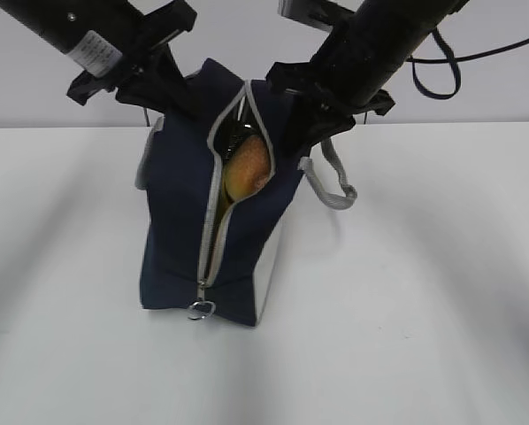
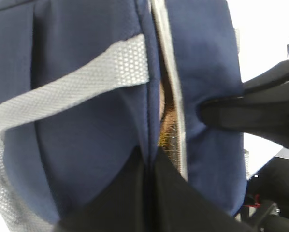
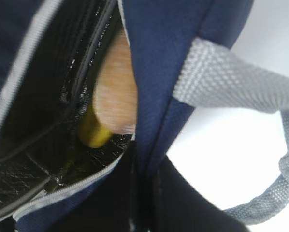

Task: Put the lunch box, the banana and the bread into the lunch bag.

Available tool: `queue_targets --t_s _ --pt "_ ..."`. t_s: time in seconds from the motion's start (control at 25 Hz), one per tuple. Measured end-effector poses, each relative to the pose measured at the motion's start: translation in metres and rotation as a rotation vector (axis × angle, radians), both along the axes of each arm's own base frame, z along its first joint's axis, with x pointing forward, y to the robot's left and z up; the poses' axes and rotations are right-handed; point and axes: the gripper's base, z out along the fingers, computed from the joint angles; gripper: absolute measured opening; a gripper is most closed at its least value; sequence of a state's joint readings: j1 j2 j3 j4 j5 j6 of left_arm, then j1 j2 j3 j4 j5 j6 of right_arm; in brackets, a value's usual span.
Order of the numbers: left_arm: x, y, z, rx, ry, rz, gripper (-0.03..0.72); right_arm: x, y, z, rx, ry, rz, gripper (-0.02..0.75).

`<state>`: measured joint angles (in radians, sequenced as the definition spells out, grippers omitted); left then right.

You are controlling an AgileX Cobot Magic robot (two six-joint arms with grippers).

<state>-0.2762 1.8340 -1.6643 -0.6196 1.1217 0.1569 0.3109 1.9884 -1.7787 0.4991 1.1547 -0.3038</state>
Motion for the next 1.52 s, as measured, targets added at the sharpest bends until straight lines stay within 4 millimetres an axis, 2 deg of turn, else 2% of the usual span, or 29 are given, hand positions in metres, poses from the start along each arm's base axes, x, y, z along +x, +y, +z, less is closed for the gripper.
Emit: queue_targets --t_s 0.24,0.4,0.52,0.84,0.96,1.08,1.16,1.2,1.32,1.52 --pt "-0.008 -0.037 0.003 -0.051 -0.061 -0.039 -0.003 -0.012 -0.019 0.03 -0.143 -0.082 -0.042 -0.011" --pt "-0.007 -0.055 -0.002 -0.073 -0.1 -0.035 -0.003 -0.009 -0.026 0.038 -0.216 -0.127 -0.062 -0.011" --pt "-0.002 -0.059 -0.008 -0.082 -0.113 -0.014 -0.003 -0.001 -0.027 0.037 -0.245 -0.144 -0.065 -0.012" --pt "0.006 -0.061 -0.019 -0.079 -0.112 0.008 -0.003 0.01 -0.024 0.019 -0.267 -0.12 -0.064 -0.011" --pt "0.007 -0.06 -0.019 -0.066 -0.122 0.008 0.001 0.011 -0.024 0.02 -0.266 -0.125 -0.065 0.033" --pt "0.008 -0.059 -0.02 -0.048 -0.136 0.007 0.086 0.012 -0.024 0.022 -0.261 -0.138 -0.068 0.2" --pt "0.008 -0.058 -0.021 -0.037 -0.138 0.003 0.225 0.011 -0.024 0.024 -0.256 -0.141 -0.069 0.321" --pt "0.007 -0.058 -0.02 -0.032 -0.139 -0.001 0.295 0.01 -0.024 0.026 -0.249 -0.14 -0.074 0.348" --pt "0.003 -0.056 -0.013 -0.017 -0.167 -0.035 0.404 0.003 -0.025 0.039 -0.232 -0.144 -0.095 0.377" --pt "-0.013 -0.05 0.016 0.004 -0.292 -0.153 0.426 -0.019 -0.03 0.075 -0.171 -0.202 -0.117 0.378"
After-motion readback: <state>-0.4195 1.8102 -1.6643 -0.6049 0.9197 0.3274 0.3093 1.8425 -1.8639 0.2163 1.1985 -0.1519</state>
